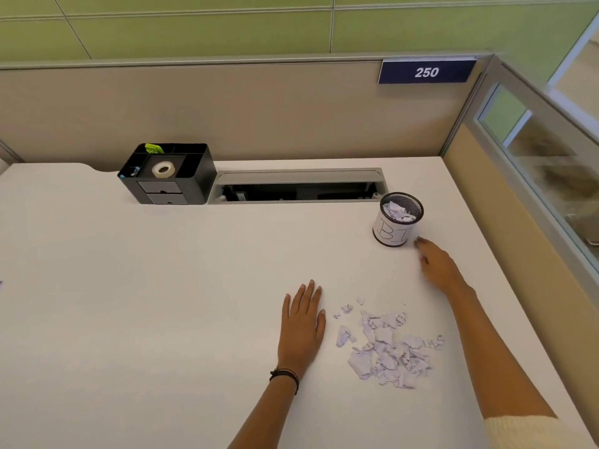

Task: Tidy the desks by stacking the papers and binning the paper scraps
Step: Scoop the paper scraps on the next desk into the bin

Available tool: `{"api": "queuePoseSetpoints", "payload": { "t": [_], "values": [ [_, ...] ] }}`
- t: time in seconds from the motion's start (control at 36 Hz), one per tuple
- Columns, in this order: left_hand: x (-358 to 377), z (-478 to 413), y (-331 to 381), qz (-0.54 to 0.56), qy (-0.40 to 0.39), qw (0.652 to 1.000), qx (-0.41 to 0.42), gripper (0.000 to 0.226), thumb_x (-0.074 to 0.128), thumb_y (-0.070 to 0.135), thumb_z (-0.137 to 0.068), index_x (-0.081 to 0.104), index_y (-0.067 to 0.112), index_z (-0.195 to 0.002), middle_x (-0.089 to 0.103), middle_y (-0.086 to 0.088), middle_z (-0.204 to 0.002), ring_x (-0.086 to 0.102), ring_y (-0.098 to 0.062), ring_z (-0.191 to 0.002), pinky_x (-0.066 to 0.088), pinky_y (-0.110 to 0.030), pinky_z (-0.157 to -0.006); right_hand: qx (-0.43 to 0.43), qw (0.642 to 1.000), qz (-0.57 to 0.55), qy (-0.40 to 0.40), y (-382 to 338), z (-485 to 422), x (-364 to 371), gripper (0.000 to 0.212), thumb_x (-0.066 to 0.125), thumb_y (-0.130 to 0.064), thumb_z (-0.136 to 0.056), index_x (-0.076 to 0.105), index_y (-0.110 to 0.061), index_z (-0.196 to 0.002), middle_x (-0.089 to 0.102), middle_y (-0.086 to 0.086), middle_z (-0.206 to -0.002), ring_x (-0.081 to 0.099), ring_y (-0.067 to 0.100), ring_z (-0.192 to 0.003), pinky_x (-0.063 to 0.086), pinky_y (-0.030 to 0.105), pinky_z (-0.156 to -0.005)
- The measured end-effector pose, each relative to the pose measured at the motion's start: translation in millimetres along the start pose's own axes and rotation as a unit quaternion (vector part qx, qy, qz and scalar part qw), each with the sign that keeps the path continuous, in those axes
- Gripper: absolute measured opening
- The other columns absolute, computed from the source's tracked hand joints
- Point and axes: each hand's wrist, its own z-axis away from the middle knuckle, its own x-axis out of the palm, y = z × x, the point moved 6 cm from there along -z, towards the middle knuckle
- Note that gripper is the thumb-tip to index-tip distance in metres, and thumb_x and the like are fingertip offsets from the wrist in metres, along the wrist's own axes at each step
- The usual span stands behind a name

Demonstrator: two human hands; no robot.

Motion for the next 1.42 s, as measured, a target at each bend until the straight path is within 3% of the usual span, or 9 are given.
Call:
{"api": "queuePoseSetpoints", "payload": {
  "t": [0.39, 0.61, 0.75, 0.86, 0.97, 1.08, 1.19, 1.31, 1.42],
  "values": [
    [-6, 2, 5, 0.012, -0.008, 1.0, -0.001, 0.058, 0.01, 0.039, -0.094, 0.025, 0.022, -0.147, 0.016, 0.007, -0.156, 0.011, -0.011, -0.144, -0.008, -0.03, -0.116, 0.008, 0.995, -0.091, 0.04, -17, 117, 28, 0.046, 0.041, 0.005, -0.091, 0.047, -0.008, -0.135, 0.044, 0.005, -0.143, 0.04, 0.019, -0.133, 0.024, 0.023, -0.109],
    [-5, 1, 5, 0.0, -0.02, 1.0, -0.003, 0.063, 0.001, 0.042, -0.091, 0.019, 0.024, -0.149, 0.011, 0.008, -0.157, 0.006, -0.009, -0.144, -0.008, -0.03, -0.116, -0.017, 0.995, -0.093, -0.014, -38, 157, 43, 0.036, 0.043, -0.005, -0.095, 0.055, -0.014, -0.128, 0.049, -0.001, -0.138, 0.046, 0.015, -0.128, 0.033, 0.024, -0.107],
    [-4, 1, 5, -0.004, -0.023, 1.0, -0.003, 0.064, 0.001, 0.042, -0.09, 0.018, 0.023, -0.149, 0.011, 0.007, -0.157, 0.006, -0.01, -0.144, -0.009, -0.03, -0.116, -0.017, 0.985, -0.171, -0.03, -58, 172, 39, 0.052, 0.049, -0.021, -0.095, 0.028, -0.029, -0.142, 0.024, -0.006, -0.151, 0.022, 0.011, -0.14, 0.02, 0.018, -0.107],
    [-5, 1, 4, -0.001, -0.02, 1.0, -0.001, 0.063, 0.003, 0.042, -0.091, 0.021, 0.023, -0.148, 0.014, 0.006, -0.156, 0.009, -0.011, -0.144, -0.007, -0.031, -0.117, -0.006, 0.987, -0.12, -0.111, -68, 176, 49, 0.074, 0.058, -0.037, -0.089, 0.011, -0.033, -0.146, -0.003, -0.005, -0.156, 0.001, 0.015, -0.145, 0.015, 0.03, -0.113],
    [-5, 2, 6, 0.0, -0.019, 1.0, 0.002, 0.063, 0.003, 0.042, -0.091, 0.022, 0.022, -0.148, 0.015, 0.006, -0.156, 0.009, -0.012, -0.144, -0.008, -0.03, -0.116, -0.013, 0.987, -0.047, -0.153, -75, 175, 60, 0.077, 0.058, -0.04, -0.088, 0.01, -0.033, -0.148, -0.008, -0.001, -0.157, -0.005, 0.019, -0.145, 0.012, 0.034, -0.115],
    [-6, 2, 5, 0.004, -0.017, 1.0, 0.001, 0.063, 0.004, 0.042, -0.091, 0.023, 0.022, -0.147, 0.017, 0.005, -0.156, 0.012, -0.013, -0.144, -0.005, -0.031, -0.116, -0.031, 0.988, 0.001, -0.151, -89, 174, 65, 0.057, 0.051, -0.022, -0.094, 0.026, -0.03, -0.144, -0.002, 0.002, -0.157, 0.002, 0.019, -0.145, 0.023, 0.032, -0.113],
    [-5, 1, 5, 0.005, -0.017, 1.0, -0.001, 0.063, 0.005, 0.042, -0.091, 0.024, 0.022, -0.147, 0.018, 0.005, -0.156, 0.013, -0.013, -0.144, -0.003, -0.032, -0.116, -0.017, 0.993, -0.008, -0.112, -94, 174, 60, 0.038, 0.043, -0.011, -0.094, 0.048, -0.025, -0.13, 0.018, -0.001, -0.154, 0.026, 0.015, -0.139, 0.034, 0.029, -0.104],
    [-5, 1, 5, 0.002, -0.018, 1.0, 0.0, 0.063, 0.004, 0.041, -0.091, 0.023, 0.022, -0.148, 0.017, 0.005, -0.156, 0.013, -0.013, -0.144, -0.004, -0.032, -0.117, -0.007, 0.995, -0.064, -0.08, -95, 171, 59, 0.028, 0.041, -0.014, -0.093, 0.057, -0.021, -0.115, 0.045, 0.001, -0.133, 0.046, 0.016, -0.119, 0.038, 0.025, -0.087],
    [-5, 2, 5, 0.008, -0.016, 1.0, 0.001, 0.062, 0.005, 0.041, -0.092, 0.023, 0.022, -0.147, 0.017, 0.005, -0.156, 0.012, -0.013, -0.144, -0.003, -0.033, -0.117, 0.004, 0.995, -0.071, -0.068, -93, 167, 60, 0.027, 0.043, -0.008, -0.091, 0.062, -0.016, -0.109, 0.051, -0.002, -0.116, 0.047, 0.016, -0.11, 0.033, 0.018, -0.077]
  ]
}}
